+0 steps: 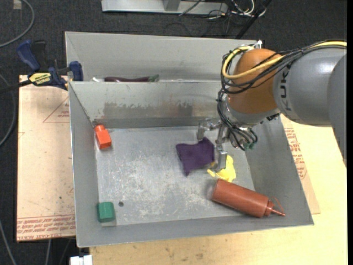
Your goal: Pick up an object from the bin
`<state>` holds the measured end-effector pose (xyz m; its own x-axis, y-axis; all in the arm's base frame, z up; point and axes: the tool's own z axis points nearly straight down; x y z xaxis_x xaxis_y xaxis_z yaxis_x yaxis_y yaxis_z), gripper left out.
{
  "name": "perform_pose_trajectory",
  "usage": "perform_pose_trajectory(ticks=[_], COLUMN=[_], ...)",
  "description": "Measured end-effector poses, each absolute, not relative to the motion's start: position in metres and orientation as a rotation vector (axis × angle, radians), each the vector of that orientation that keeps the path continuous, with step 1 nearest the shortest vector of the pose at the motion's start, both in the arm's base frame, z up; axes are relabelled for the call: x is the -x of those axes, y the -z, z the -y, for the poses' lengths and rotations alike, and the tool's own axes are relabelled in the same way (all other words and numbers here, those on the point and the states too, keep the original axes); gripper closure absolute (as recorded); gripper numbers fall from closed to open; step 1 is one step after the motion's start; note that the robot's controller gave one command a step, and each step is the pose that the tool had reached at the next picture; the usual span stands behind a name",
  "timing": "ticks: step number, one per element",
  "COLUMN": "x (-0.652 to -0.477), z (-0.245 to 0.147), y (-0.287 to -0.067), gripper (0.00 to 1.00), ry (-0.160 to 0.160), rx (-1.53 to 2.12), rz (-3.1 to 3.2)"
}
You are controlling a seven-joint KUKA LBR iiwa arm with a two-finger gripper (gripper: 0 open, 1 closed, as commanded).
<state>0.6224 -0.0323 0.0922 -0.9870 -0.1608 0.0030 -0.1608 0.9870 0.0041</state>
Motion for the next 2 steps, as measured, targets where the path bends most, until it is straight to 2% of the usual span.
perform_pose_trajectory(ticks=[1, 2], x=[-0.622, -0.622], z=[0.032, -0.006], y=[-0.092, -0.071], gripper=[0.00, 1.00], ry=[0.006, 0.009], rx=[-0.253, -0.342], rz=[3.128, 3.123])
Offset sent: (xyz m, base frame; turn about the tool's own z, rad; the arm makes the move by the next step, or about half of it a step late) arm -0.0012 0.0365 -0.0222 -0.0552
